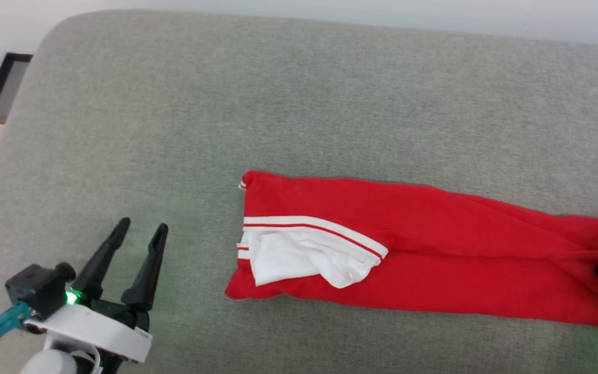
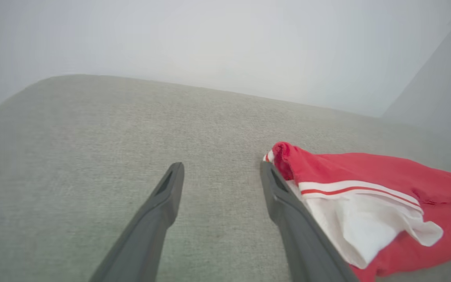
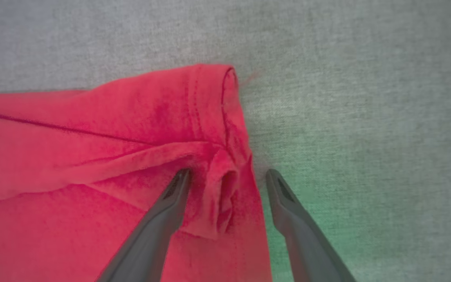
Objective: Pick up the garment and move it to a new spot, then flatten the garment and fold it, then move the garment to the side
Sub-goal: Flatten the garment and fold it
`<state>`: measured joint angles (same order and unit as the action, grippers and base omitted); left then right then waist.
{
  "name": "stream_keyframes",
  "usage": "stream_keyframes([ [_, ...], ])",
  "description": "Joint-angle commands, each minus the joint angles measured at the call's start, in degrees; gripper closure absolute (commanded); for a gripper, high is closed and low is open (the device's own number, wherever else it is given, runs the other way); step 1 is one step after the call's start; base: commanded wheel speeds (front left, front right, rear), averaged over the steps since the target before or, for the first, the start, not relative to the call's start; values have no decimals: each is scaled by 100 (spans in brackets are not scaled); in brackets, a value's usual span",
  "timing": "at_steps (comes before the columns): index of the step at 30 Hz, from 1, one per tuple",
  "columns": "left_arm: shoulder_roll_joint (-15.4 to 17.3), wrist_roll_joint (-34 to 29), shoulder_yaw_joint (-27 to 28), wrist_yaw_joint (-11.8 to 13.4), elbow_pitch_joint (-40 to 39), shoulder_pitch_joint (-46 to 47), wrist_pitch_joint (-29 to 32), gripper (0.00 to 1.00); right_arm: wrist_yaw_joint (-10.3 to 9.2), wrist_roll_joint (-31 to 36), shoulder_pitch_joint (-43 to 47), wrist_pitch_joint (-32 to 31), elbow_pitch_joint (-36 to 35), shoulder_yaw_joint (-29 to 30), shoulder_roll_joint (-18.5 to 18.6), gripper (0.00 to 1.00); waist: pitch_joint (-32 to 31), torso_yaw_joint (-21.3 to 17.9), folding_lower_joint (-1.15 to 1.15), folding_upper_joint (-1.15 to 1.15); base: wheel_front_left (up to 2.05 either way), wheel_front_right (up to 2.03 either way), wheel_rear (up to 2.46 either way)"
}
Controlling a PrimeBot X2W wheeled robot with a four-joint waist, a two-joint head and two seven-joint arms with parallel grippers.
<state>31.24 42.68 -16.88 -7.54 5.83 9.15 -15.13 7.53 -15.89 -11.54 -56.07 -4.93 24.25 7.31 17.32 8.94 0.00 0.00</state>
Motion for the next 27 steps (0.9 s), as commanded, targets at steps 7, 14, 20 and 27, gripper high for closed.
stream_keyframes([
  [7, -428, -921, 602, 13, -63, -189, 5, 0, -10, 338, -109, -359, 205, -11, -145, 4, -9, 151, 0, 0, 0, 0, 0],
  [14, -539, -1319, 832, 14, -39, -285, 5, 0, -10, 367, -208, -157, 187, -77, -207, 100, 24, 42, 0, 0, 0, 0, 0],
  [20, -487, -1398, 1040, 14, -82, -449, 5, 0, -10, 381, -413, 104, 54, 224, -63, 100, -8, -225, 0, 0, 0, 0, 0],
  [27, -396, -1456, 1299, 14, -279, -578, 5, 0, -10, 491, -535, 307, -565, 1068, 145, 100, 155, -500, 0, 0, 0, 0, 0],
])
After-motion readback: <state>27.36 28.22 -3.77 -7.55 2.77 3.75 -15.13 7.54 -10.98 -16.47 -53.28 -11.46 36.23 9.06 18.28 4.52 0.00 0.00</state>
